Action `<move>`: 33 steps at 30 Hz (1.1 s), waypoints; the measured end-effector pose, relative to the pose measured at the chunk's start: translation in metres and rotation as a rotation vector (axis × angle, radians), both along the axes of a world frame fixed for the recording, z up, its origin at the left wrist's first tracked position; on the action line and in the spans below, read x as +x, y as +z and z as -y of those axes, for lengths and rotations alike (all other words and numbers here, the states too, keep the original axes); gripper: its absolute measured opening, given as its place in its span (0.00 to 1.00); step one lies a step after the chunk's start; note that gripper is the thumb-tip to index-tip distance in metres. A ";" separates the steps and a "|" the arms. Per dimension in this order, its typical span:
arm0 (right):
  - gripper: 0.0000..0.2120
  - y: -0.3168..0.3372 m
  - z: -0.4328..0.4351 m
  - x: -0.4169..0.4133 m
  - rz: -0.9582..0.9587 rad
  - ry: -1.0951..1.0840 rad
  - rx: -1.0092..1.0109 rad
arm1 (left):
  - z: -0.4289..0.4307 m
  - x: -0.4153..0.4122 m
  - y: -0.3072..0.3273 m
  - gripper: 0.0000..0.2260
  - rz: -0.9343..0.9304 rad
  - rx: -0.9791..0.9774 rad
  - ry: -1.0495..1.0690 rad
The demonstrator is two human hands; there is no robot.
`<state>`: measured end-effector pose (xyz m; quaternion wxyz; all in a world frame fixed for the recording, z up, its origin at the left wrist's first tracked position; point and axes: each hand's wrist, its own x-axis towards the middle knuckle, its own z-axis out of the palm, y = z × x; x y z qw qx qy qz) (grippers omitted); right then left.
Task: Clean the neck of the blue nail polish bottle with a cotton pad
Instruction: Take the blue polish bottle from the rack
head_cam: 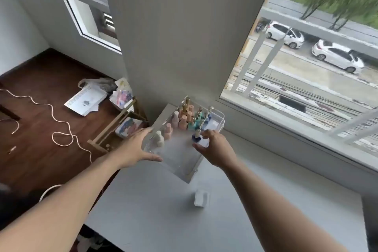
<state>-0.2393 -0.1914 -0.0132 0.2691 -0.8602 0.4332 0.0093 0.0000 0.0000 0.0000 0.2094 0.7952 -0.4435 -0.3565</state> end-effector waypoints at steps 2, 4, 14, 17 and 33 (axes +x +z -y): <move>0.23 -0.005 0.001 0.006 -0.011 -0.026 -0.029 | 0.003 0.002 -0.002 0.54 -0.004 -0.029 -0.016; 0.19 -0.005 -0.003 0.008 -0.033 -0.046 -0.043 | 0.001 0.002 -0.010 0.49 0.005 -0.025 -0.028; 0.10 -0.020 -0.010 0.015 0.013 -0.142 -0.151 | -0.005 0.001 -0.028 0.47 0.013 -0.080 0.000; 0.10 -0.024 -0.009 0.013 0.035 -0.152 -0.167 | -0.004 0.000 -0.025 0.47 0.021 -0.076 -0.006; 0.08 0.004 -0.006 -0.087 0.333 -0.245 -0.258 | -0.002 -0.050 0.006 0.26 0.381 -0.565 0.259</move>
